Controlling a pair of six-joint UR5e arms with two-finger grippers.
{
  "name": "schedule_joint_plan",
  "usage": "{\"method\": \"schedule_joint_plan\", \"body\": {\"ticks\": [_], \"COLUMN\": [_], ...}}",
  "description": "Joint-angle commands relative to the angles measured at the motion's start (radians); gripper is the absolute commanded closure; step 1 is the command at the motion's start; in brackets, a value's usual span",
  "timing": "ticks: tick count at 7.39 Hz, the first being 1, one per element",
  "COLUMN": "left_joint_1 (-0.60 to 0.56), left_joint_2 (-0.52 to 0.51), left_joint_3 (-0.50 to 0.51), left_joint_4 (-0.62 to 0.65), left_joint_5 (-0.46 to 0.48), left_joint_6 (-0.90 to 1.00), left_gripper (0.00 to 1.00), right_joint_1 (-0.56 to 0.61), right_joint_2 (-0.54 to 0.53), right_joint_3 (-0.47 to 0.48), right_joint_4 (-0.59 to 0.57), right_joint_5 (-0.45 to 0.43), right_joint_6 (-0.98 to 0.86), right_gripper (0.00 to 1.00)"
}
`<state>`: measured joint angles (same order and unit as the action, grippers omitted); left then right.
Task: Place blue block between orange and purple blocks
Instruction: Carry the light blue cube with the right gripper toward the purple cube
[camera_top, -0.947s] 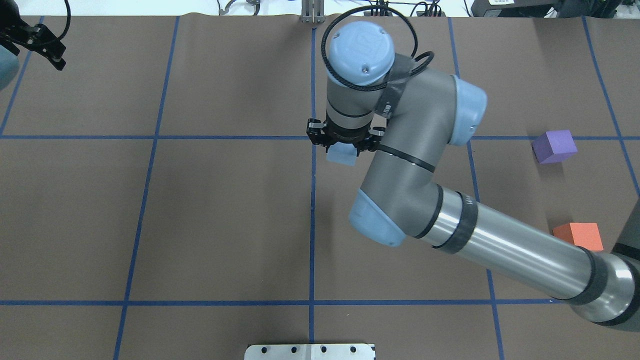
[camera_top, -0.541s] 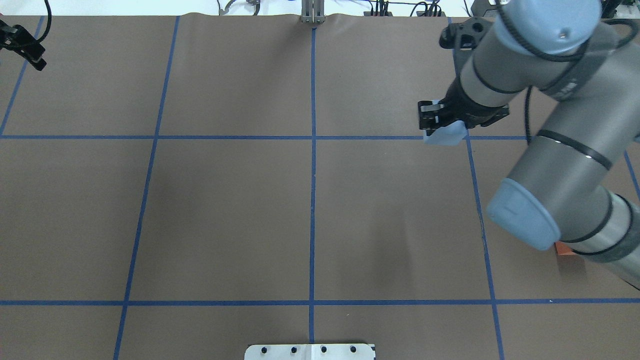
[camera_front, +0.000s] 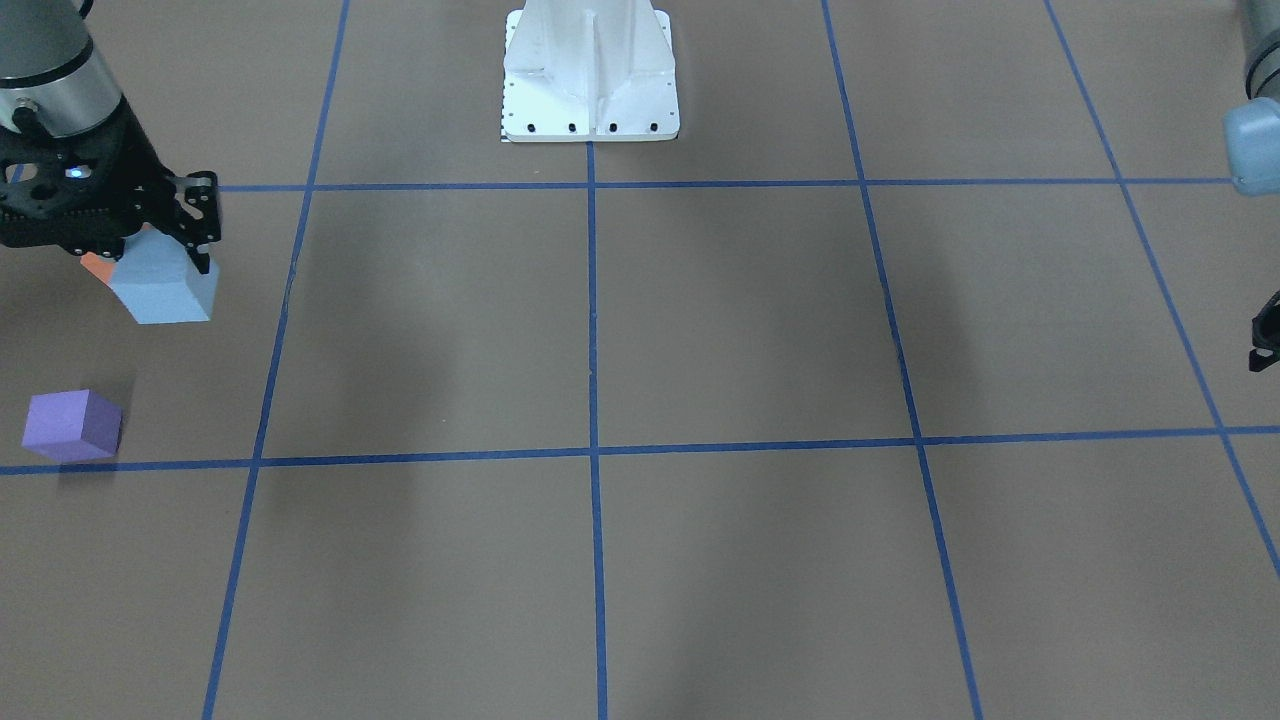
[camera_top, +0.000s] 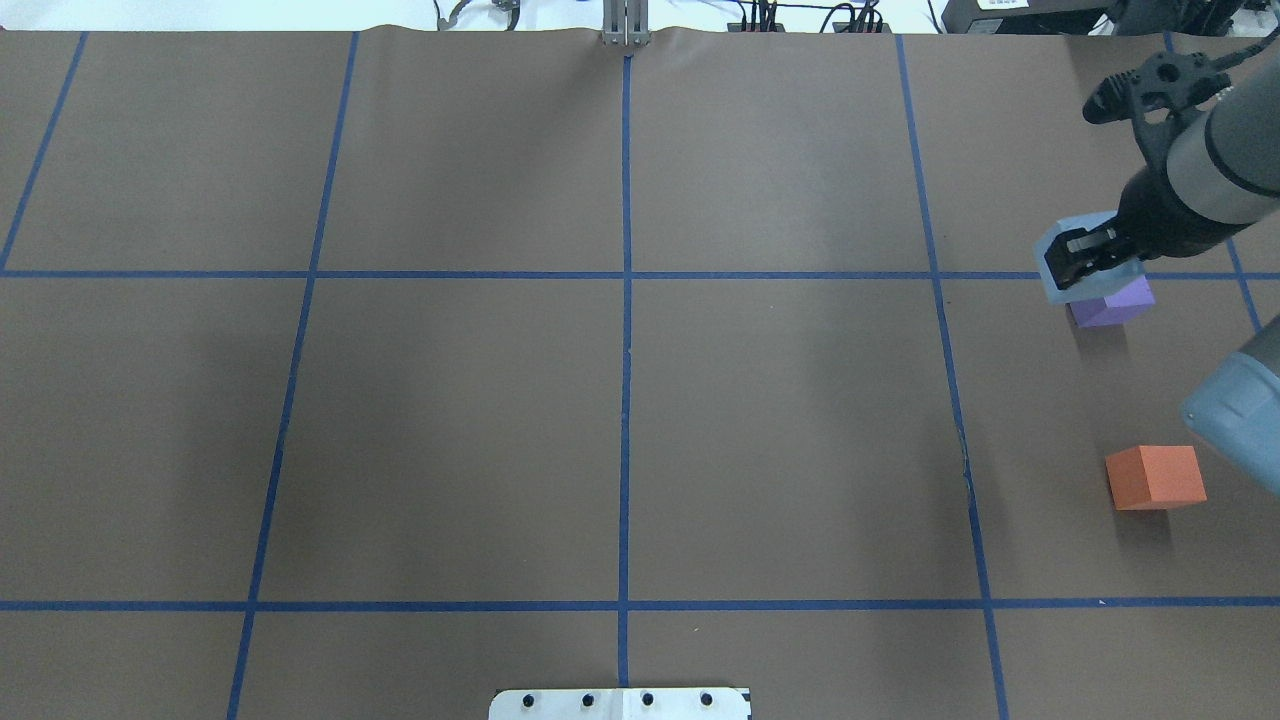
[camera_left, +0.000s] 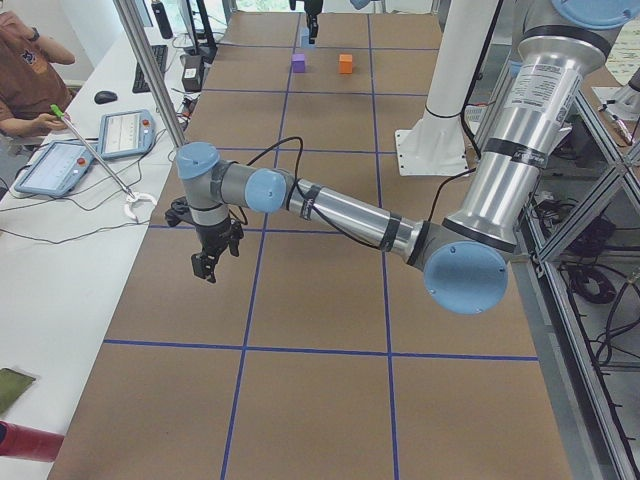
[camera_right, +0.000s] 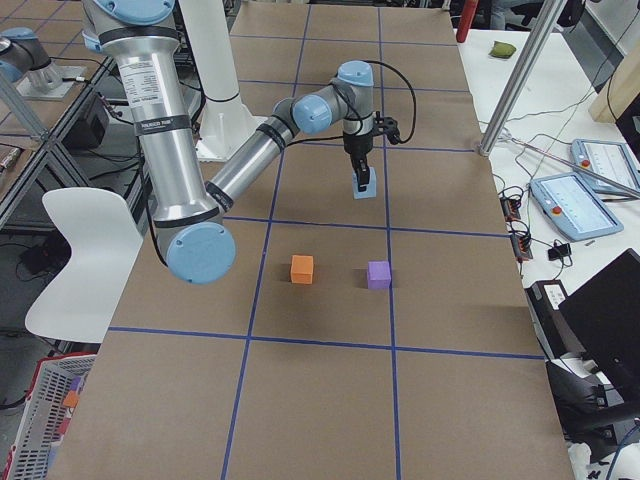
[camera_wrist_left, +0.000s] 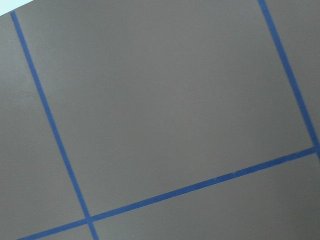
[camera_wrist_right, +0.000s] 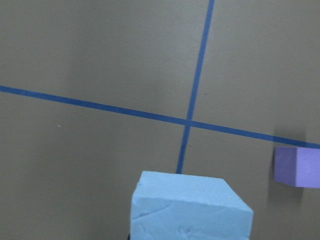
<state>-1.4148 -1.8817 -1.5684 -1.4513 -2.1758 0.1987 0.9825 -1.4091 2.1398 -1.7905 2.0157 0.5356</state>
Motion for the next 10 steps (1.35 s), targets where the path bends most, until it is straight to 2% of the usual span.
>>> {"method": "schedule_joint_plan", "body": {"ticks": [1, 2, 4, 10], "left_joint_1": [-0.015, -0.007, -0.007, -0.006], "left_joint_2": [0.018, 0.032, 0.024, 0.018], "left_joint_3": [0.016, 0.017, 0.028, 0.03], "left_joint_4": [-0.024, -0.032, -0.032, -0.032], "left_joint_5": [0.033, 0.033, 0.033, 0.033], "left_joint_6": [0.028, 0.028, 0.019, 0.022], "left_gripper": [0.0, 0.0, 0.0, 0.0], "right_joint_1": [0.034, 0.071, 0.077, 0.05], "right_joint_2": [-0.21, -0.226, -0.228, -0.215], "right_joint_3": [-0.076, -0.177, -0.274, -0.388], "right_joint_4": [0.344, 0.434, 0.484, 0.48], "right_joint_5": [0.053, 0.134, 0.141, 0.147], "right_joint_6": [-0.016, -0.026, -0.057, -0.063], "right_gripper": [1.0, 1.0, 1.0, 1.0]}}
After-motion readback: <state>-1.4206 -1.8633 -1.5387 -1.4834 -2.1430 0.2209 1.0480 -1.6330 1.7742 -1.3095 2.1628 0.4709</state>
